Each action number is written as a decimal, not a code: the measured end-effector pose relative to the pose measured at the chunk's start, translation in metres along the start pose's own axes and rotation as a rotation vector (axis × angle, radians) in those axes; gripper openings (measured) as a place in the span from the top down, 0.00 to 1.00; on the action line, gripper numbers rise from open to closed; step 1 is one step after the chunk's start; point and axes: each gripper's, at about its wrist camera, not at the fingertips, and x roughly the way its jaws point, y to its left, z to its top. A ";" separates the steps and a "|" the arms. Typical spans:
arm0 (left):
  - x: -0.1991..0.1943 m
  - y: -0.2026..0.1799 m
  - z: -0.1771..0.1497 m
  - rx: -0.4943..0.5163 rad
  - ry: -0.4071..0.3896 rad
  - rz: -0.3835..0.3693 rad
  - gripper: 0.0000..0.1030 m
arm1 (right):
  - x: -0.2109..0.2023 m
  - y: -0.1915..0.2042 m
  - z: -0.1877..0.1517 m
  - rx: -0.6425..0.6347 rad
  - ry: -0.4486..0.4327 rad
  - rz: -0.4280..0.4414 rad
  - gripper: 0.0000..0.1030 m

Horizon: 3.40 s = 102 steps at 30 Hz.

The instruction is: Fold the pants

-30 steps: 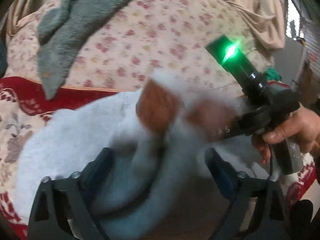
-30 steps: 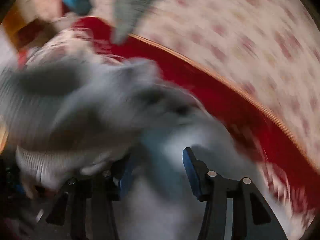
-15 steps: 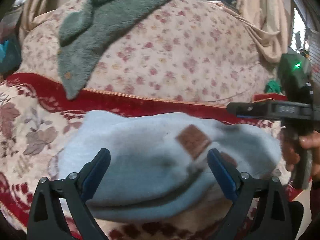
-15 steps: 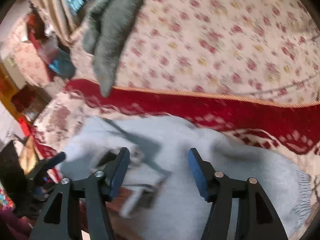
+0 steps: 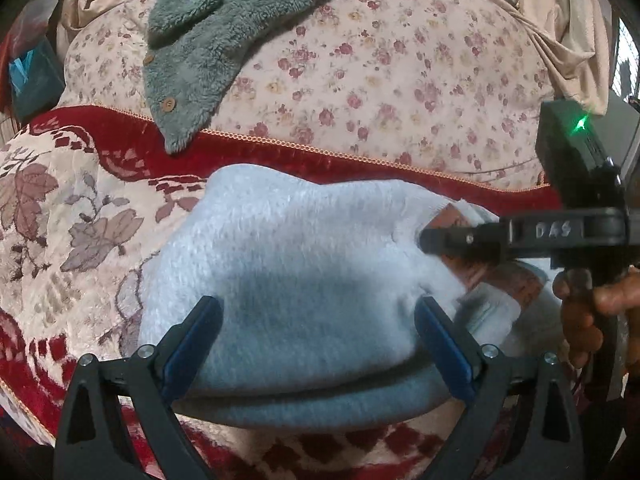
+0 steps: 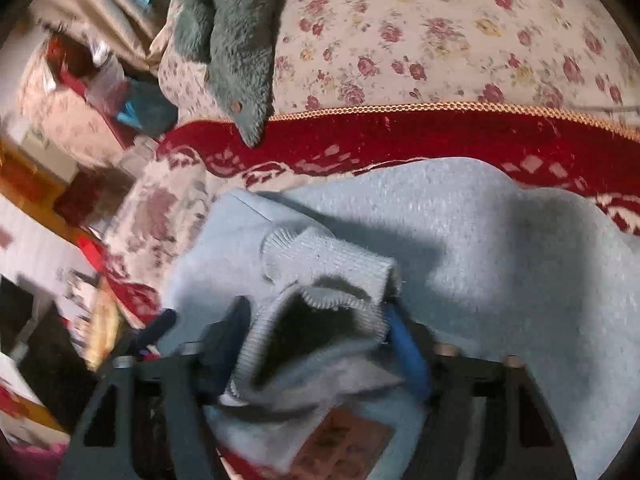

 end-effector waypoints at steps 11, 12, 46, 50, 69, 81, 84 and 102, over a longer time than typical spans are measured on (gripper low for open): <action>-0.022 -0.004 0.012 0.032 -0.046 -0.075 0.06 | -0.075 0.046 -0.035 -0.122 -0.123 0.040 0.89; -0.010 -0.005 0.010 0.030 -0.014 -0.066 0.06 | -0.068 0.042 -0.042 -0.123 -0.097 -0.022 0.89; 0.048 -0.040 0.003 0.101 0.012 -0.035 0.02 | -0.048 -0.069 -0.045 0.235 -0.164 -0.065 0.86; 0.030 -0.042 0.010 0.081 0.005 -0.077 0.01 | -0.105 -0.067 -0.073 0.240 -0.297 -0.052 0.83; 0.052 -0.151 0.044 0.117 0.199 -0.397 0.00 | -0.175 -0.119 -0.187 0.586 -0.393 -0.094 0.03; 0.184 -0.231 0.114 0.147 0.435 -0.499 0.00 | -0.166 -0.174 -0.188 0.726 -0.505 0.040 0.03; 0.226 -0.249 0.126 0.130 0.526 -0.582 0.00 | -0.165 -0.175 -0.186 0.691 -0.518 0.056 0.03; 0.276 -0.326 0.088 0.494 0.807 -0.763 0.01 | -0.154 -0.168 -0.171 0.501 -0.545 0.020 0.47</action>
